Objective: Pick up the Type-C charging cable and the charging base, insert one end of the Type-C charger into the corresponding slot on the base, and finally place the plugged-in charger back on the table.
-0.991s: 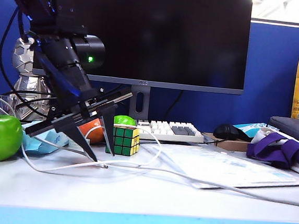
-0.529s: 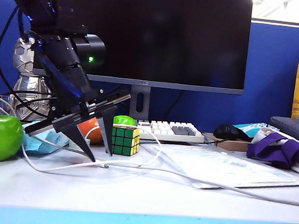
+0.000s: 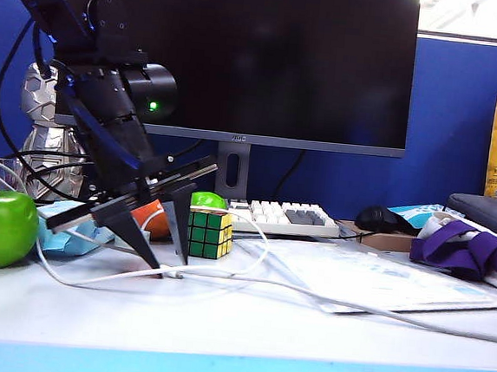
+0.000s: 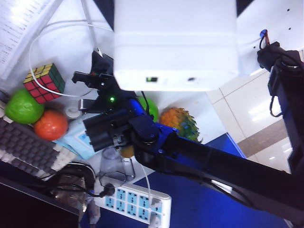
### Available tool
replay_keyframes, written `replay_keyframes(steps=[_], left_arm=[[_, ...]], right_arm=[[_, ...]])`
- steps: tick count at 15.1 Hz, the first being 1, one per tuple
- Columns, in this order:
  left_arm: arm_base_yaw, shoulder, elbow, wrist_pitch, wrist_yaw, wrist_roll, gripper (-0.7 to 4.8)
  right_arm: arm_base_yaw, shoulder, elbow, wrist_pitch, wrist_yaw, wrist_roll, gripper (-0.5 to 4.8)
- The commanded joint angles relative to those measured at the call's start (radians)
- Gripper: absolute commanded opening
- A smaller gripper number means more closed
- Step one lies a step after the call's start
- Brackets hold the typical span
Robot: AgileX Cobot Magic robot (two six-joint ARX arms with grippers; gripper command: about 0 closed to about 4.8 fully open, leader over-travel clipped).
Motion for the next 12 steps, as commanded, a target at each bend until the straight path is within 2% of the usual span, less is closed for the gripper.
replay_keyframes(steps=[1, 12], left_arm=[[-0.001, 0.014, -0.005, -0.01, -0.019, -0.008, 1.16], [-0.001, 0.013, -0.005, -0.065, -0.006, -0.011, 1.22]], right_arm=[[0.001, -0.008, 0.006, 0.013, -0.003, 0.005, -0.04], [0.001, -0.008, 0.006, 0.009, -0.003, 0.005, -0.04]])
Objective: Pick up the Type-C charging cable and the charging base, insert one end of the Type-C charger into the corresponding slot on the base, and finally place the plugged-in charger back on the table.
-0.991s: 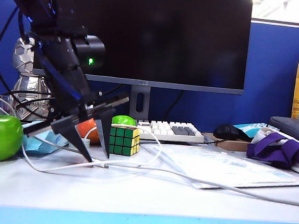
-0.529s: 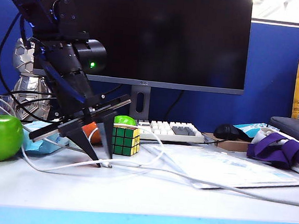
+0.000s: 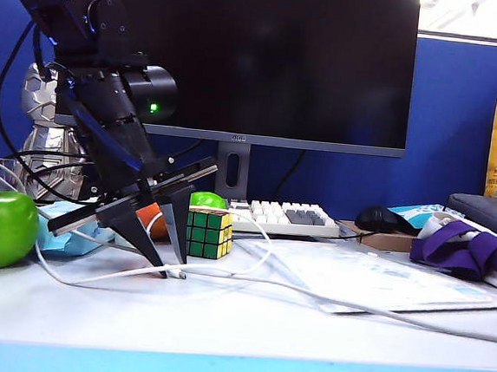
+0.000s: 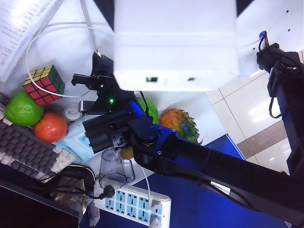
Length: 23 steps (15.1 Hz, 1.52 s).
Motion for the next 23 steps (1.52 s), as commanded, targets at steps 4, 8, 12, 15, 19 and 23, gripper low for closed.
replay_keyframes(steps=[4, 8, 12, 15, 19, 23], left_arm=[[-0.001, -0.002, -0.005, -0.082, -0.022, 0.04, 1.54], [-0.001, -0.01, -0.005, -0.083, -0.034, 0.05, 1.65], [-0.001, -0.01, -0.005, -0.082, -0.067, 0.034, 1.43], [-0.001, 0.003, -0.006, -0.059, -0.066, -0.005, 1.42], [-0.001, 0.051, -0.007, -0.047, -0.023, -0.062, 1.2], [-0.001, 0.059, -0.007, -0.048, -0.021, -0.077, 1.05]], right_arm=[[0.001, -0.006, 0.006, 0.018, -0.004, 0.005, -0.04], [0.001, -0.006, 0.006, 0.019, -0.003, 0.005, -0.04], [0.001, -0.006, 0.006, 0.018, -0.004, 0.005, -0.04], [0.001, -0.006, 0.006, 0.018, -0.004, 0.005, -0.04], [0.001, -0.006, 0.006, 0.018, -0.004, 0.005, -0.04], [0.001, -0.006, 0.006, 0.018, -0.004, 0.005, -0.04]])
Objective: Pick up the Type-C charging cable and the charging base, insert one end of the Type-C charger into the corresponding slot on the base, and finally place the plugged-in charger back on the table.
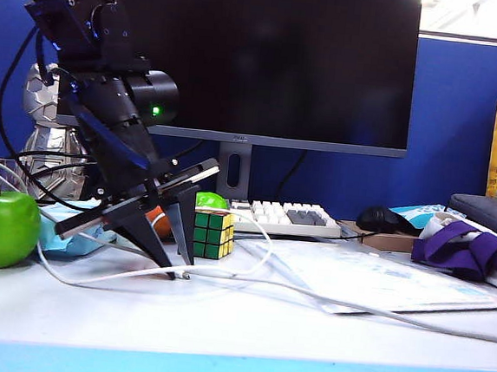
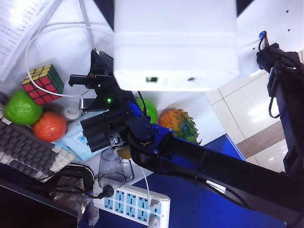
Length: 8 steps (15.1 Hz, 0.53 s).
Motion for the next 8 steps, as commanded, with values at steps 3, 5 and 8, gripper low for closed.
replay_keyframes(steps=[3, 5, 8], left_arm=[[-0.002, 0.02, -0.02, -0.063, -0.069, -0.003, 1.06], [-0.002, 0.016, -0.02, -0.072, -0.082, -0.002, 0.06], [-0.002, -0.004, -0.019, -0.081, -0.084, 0.055, -0.06]], right_arm=[[0.001, -0.005, 0.006, 0.019, -0.004, 0.004, -0.04], [0.001, -0.005, 0.006, 0.019, -0.004, 0.004, -0.04], [0.001, -0.005, 0.006, 0.019, -0.004, 0.004, -0.04]])
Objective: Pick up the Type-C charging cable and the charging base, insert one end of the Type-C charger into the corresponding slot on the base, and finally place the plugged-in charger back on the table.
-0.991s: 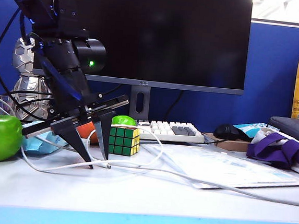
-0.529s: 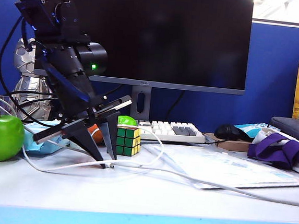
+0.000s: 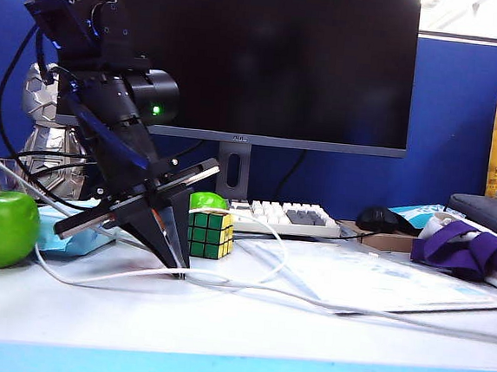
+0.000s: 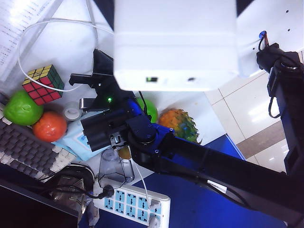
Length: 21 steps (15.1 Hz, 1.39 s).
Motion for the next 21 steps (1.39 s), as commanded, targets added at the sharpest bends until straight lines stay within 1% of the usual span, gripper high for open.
replay_keyframes(steps=[1, 2, 4, 5, 7, 9, 11, 12, 13, 14, 16, 17, 19, 20, 21], left_arm=[[0.0, -0.008, -0.017, -0.08, -0.068, 0.082, -0.06], [0.0, -0.042, -0.017, -0.087, -0.068, 0.145, -0.06], [0.0, -0.119, -0.016, -0.088, -0.067, 0.242, -0.06], [0.0, -0.135, -0.016, -0.087, -0.067, 0.261, -0.06], [0.0, -0.187, -0.016, -0.091, -0.068, 0.336, -0.06], [0.0, -0.212, -0.016, -0.134, -0.063, 0.409, -0.06], [0.0, -0.211, -0.016, -0.216, -0.071, 0.496, -0.06], [0.0, -0.21, -0.016, -0.299, -0.172, 0.557, -0.05], [0.0, -0.21, -0.016, -0.304, -0.183, 0.578, 1.3], [0.0, -0.211, -0.016, -0.304, -0.177, 0.578, 1.4], [0.0, -0.216, -0.016, -0.295, -0.134, 0.577, 1.55], [0.0, -0.218, -0.016, -0.29, -0.13, 0.577, 1.56], [0.0, -0.22, -0.016, -0.275, -0.134, 0.577, 1.56], [0.0, -0.219, -0.016, -0.275, -0.175, 0.556, 1.55], [0.0, -0.219, -0.016, -0.276, -0.184, 0.546, 1.54]], right_arm=[[0.001, -0.005, 0.006, 0.018, -0.004, 0.004, -0.04], [0.001, -0.005, 0.006, 0.018, -0.004, 0.004, -0.04], [0.001, -0.005, 0.006, 0.018, -0.004, 0.004, -0.04], [0.001, -0.005, 0.006, 0.019, -0.004, 0.004, -0.04], [0.001, -0.005, 0.006, 0.02, -0.003, 0.004, -0.04], [0.001, -0.005, 0.006, 0.018, -0.004, 0.004, -0.04], [0.001, -0.005, 0.006, 0.018, -0.004, 0.004, -0.04], [0.001, -0.005, 0.006, 0.018, -0.004, 0.004, -0.04], [0.001, -0.005, 0.006, 0.017, -0.004, 0.004, -0.04], [0.001, -0.005, 0.006, 0.012, -0.004, 0.004, -0.04], [0.001, -0.005, 0.006, -0.004, -0.004, 0.004, -0.04], [0.001, -0.005, 0.006, -0.004, -0.004, 0.004, -0.04], [0.001, -0.005, 0.006, -0.003, -0.004, 0.004, -0.04], [0.001, -0.005, 0.006, -0.003, -0.004, 0.004, -0.04], [0.001, -0.005, 0.006, -0.003, -0.004, 0.004, -0.04]])
